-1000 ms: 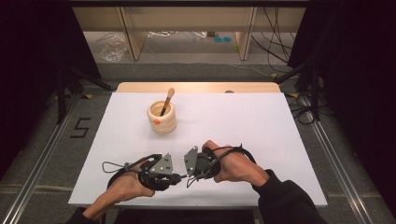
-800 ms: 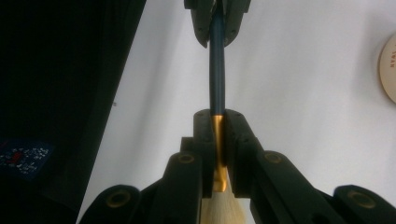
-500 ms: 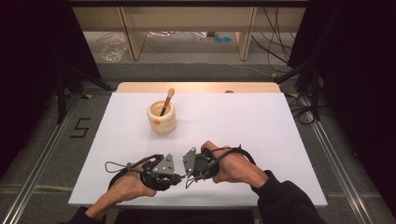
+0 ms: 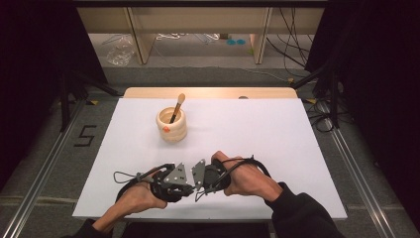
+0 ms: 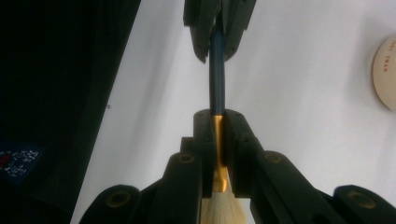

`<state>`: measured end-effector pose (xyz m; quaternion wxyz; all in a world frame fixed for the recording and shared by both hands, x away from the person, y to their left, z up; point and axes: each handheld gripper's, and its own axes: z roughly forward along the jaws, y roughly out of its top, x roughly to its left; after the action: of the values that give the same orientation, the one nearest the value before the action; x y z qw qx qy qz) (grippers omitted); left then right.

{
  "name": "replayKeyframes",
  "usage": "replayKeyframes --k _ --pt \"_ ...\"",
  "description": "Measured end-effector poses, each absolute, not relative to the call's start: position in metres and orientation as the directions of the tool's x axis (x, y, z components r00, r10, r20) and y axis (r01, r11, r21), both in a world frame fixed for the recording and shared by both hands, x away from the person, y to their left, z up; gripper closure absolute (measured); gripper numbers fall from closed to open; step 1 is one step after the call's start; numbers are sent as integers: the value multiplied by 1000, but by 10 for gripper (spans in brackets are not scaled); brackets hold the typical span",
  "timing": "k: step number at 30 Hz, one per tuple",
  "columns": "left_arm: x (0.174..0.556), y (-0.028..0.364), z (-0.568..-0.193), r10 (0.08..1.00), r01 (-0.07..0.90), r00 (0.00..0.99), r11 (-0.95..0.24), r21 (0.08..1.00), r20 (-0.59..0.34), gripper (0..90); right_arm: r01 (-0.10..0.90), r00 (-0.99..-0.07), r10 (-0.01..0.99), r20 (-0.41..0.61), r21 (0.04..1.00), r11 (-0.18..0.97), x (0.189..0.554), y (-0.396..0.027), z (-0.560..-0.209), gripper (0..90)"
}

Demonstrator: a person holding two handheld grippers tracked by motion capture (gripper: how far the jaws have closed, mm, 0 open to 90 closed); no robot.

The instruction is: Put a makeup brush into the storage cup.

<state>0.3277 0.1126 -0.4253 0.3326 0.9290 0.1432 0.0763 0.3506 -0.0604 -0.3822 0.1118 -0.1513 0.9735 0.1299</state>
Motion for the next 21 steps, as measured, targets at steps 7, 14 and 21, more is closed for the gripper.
replayKeyframes --k 7,14,21 --pt "329 112 -424 303 208 952 -743 636 43 823 -300 -940 -246 -238 228 926 347 -58 -383 847" --pt "327 111 -425 317 224 948 -723 653 26 829 -297 -940 -239 -244 238 925 347 -57 -383 833" --pt "333 121 -421 308 204 949 -755 623 63 834 -278 -938 -189 -291 305 911 350 -62 -374 722"
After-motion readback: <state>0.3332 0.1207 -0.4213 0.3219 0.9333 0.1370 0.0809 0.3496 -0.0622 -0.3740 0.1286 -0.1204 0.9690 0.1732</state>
